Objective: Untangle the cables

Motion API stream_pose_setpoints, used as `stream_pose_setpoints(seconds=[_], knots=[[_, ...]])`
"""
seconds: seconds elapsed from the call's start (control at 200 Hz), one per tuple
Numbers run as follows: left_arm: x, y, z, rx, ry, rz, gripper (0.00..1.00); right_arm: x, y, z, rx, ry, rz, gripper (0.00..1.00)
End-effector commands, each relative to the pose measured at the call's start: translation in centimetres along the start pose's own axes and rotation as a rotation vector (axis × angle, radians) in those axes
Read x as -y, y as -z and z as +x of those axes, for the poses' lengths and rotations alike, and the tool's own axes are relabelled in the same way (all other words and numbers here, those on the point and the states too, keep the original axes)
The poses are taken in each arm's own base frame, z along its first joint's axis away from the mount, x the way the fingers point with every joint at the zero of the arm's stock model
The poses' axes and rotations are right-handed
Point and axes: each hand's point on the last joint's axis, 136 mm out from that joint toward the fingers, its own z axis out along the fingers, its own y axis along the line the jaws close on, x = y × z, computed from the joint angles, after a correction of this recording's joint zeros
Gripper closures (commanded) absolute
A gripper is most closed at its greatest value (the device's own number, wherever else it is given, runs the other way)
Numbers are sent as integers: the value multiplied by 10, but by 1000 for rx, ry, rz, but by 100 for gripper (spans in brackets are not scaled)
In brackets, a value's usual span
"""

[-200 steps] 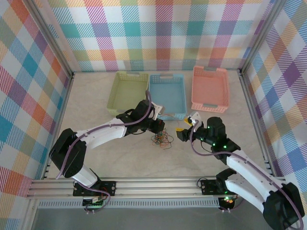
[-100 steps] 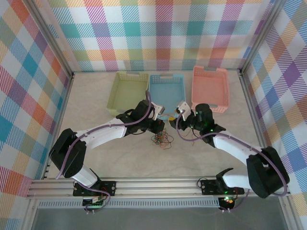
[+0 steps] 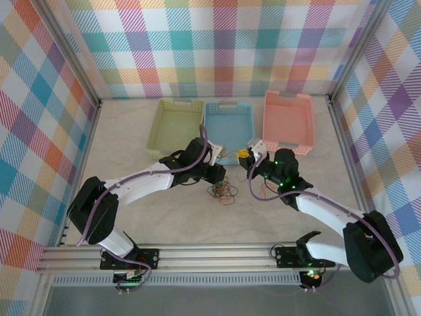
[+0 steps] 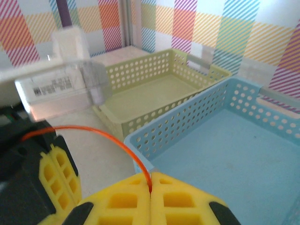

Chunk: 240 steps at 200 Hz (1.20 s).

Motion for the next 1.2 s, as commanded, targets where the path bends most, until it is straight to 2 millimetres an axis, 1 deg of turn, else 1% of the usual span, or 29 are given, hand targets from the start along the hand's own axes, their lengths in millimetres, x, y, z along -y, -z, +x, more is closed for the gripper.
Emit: stream_pose_setpoints(seconds=[0.0,0.14,0.405,0.49,0.665,0.825,0.915,1.115,1.195], knots=[[10,2,0,-3,-22,26,91,1,12,-27,91,-44,26,100],[11,1,1,-12,-21,28,90,4,24,-46,132,-77,56,100],[10,-1,3,-21,-19,30,89,12,44,-69,167,-115,99,100],[11,-1,3,-23,-18,34,89,14,51,-80,190,-126,111,100],[11,-2,3,-28,-15,36,88,23,63,-97,219,-162,145,100],[12,-4,5,-38,-15,41,88,32,70,-112,232,-186,179,100],[12,-4,5,-41,-14,42,88,37,73,-118,227,-188,204,100],[11,-6,6,-47,-13,43,87,60,88,-129,242,-192,317,100],[12,-5,6,-47,-12,43,87,65,92,-134,248,-193,340,100]])
